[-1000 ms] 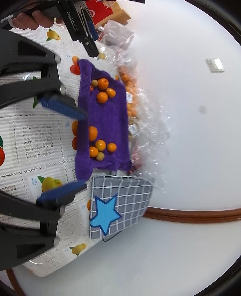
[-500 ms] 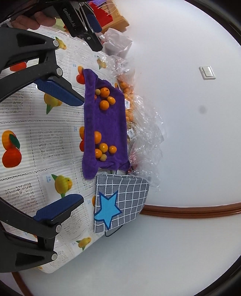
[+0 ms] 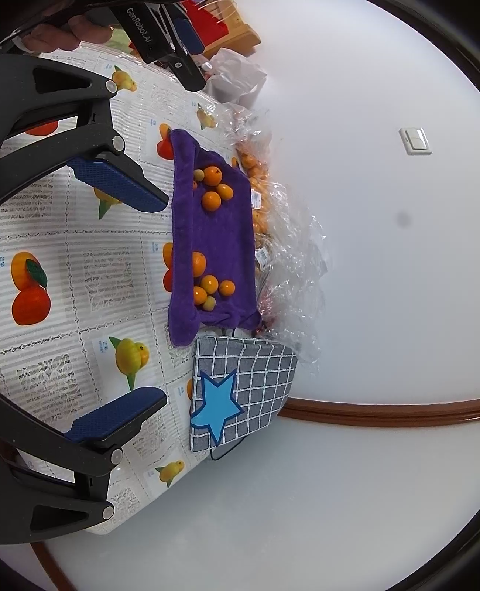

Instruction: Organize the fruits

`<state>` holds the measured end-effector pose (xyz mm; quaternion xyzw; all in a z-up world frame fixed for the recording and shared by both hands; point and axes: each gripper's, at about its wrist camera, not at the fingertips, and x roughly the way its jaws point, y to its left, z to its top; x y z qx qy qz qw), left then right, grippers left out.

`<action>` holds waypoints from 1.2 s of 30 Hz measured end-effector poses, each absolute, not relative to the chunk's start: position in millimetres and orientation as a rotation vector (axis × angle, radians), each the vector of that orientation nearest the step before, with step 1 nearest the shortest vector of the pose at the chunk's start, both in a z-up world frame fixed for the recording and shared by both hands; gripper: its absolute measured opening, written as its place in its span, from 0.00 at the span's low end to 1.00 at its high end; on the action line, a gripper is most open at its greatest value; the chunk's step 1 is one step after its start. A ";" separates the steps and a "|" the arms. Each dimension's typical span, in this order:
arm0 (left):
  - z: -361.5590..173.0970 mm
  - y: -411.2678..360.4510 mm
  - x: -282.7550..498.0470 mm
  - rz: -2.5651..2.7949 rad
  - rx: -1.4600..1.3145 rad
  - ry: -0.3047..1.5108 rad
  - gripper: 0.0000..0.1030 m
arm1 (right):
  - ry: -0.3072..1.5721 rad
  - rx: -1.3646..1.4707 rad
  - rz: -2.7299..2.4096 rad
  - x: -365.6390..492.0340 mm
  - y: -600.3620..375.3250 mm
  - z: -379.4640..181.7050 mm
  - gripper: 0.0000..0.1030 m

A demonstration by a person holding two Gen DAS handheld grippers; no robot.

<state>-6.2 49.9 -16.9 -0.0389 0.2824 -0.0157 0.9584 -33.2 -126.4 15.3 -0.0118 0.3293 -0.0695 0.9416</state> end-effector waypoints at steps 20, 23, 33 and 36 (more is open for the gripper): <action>-15.2 50.6 -8.8 -0.027 -0.083 0.564 0.89 | 0.674 -0.021 -0.144 -34.6 -125.2 14.2 0.92; -15.2 50.9 -8.8 -0.029 -0.084 0.564 0.89 | 0.674 -0.021 -0.146 -35.3 -124.2 14.6 0.92; -12.6 48.4 -9.2 -0.027 -0.082 0.558 0.89 | 0.676 -0.020 -0.146 -35.4 -125.0 14.7 0.92; -12.6 48.0 -9.1 -0.027 -0.082 0.559 0.89 | 0.677 -0.019 -0.148 -35.7 -124.1 14.8 0.92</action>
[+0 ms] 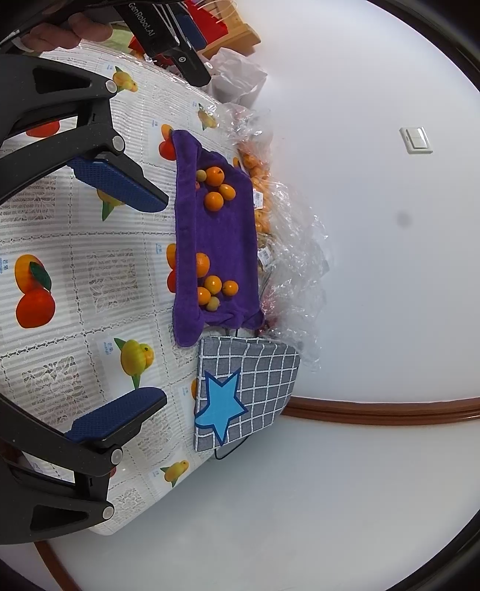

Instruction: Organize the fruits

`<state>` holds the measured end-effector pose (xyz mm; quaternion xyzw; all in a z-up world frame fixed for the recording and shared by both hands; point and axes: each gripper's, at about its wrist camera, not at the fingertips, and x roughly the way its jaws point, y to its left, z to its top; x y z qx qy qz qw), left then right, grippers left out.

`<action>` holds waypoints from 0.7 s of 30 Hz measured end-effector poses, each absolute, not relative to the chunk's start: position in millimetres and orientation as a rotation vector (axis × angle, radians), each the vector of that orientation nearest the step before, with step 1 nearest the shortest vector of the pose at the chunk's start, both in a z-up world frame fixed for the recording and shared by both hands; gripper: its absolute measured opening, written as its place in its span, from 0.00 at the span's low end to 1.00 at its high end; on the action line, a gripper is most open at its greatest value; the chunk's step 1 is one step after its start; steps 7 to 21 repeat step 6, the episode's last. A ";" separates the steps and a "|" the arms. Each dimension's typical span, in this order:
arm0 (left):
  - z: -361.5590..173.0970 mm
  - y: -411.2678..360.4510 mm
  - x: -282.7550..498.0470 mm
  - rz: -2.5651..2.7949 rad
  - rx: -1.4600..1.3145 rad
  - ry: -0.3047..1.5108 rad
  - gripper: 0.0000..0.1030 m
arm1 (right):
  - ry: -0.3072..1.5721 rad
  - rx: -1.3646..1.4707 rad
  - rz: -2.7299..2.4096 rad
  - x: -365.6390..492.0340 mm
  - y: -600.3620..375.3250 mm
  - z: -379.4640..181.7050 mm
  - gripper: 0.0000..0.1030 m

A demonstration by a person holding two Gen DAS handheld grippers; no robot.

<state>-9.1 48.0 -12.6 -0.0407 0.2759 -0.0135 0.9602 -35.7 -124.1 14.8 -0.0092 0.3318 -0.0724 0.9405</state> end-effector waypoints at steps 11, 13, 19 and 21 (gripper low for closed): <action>-12.6 47.7 -9.8 -0.027 -0.083 0.557 0.90 | 0.679 -0.017 -0.149 -35.8 -124.2 14.2 0.92; -12.6 47.7 -9.8 -0.027 -0.083 0.557 0.90 | 0.679 -0.017 -0.149 -35.8 -124.2 14.2 0.92; -12.6 47.7 -9.8 -0.027 -0.083 0.557 0.90 | 0.679 -0.017 -0.149 -35.8 -124.2 14.2 0.92; -12.6 47.7 -9.8 -0.027 -0.083 0.557 0.90 | 0.679 -0.017 -0.149 -35.8 -124.2 14.2 0.92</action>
